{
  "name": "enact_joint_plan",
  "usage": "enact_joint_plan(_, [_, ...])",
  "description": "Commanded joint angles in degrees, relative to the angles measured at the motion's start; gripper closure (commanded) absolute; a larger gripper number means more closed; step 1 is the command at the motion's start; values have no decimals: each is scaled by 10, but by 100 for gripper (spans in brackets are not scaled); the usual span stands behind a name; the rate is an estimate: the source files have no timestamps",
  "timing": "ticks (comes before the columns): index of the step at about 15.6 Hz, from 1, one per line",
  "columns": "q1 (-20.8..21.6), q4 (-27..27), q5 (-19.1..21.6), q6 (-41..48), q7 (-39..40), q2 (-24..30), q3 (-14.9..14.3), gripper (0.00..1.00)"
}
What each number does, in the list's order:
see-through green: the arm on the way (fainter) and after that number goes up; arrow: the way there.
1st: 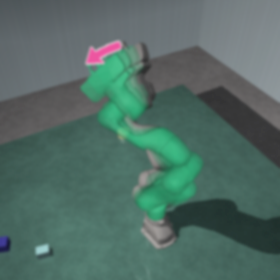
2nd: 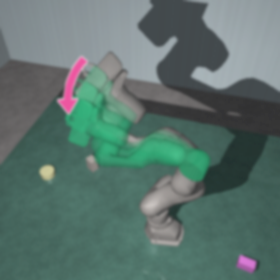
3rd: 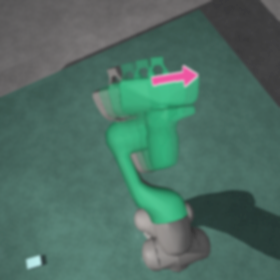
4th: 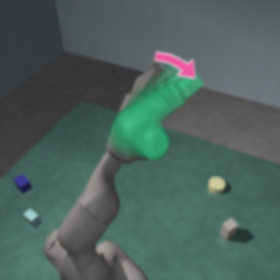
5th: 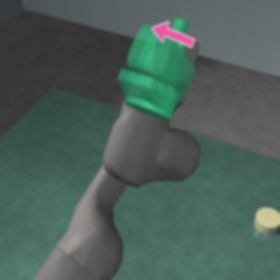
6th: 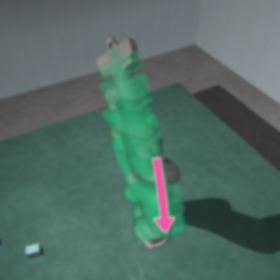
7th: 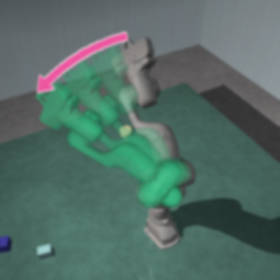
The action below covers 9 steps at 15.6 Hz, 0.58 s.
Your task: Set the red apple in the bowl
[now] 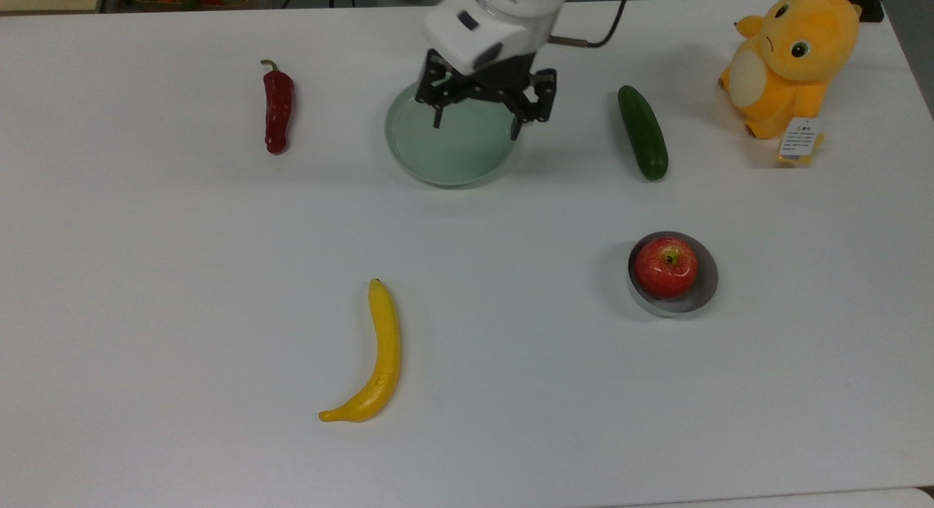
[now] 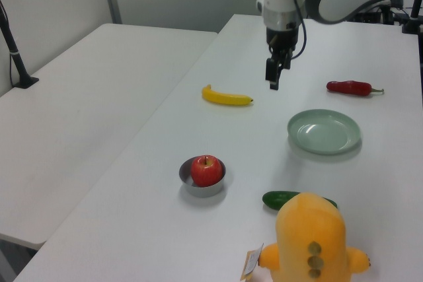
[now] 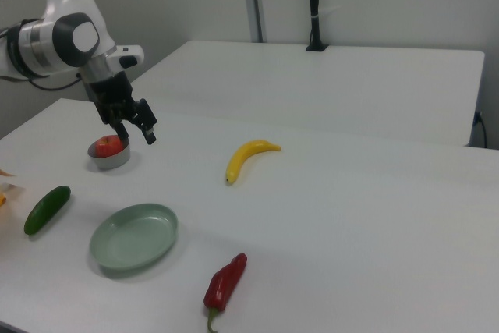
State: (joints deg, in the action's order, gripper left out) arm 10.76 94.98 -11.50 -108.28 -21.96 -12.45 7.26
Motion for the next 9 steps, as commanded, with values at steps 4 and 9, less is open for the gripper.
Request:
enact_joint_plan(4, [-35, 59, 79, 14, 30, 122, -48, 0])
enact_joint_plan(9, [-52, 73, 90, 18, 52, 145, -54, 0])
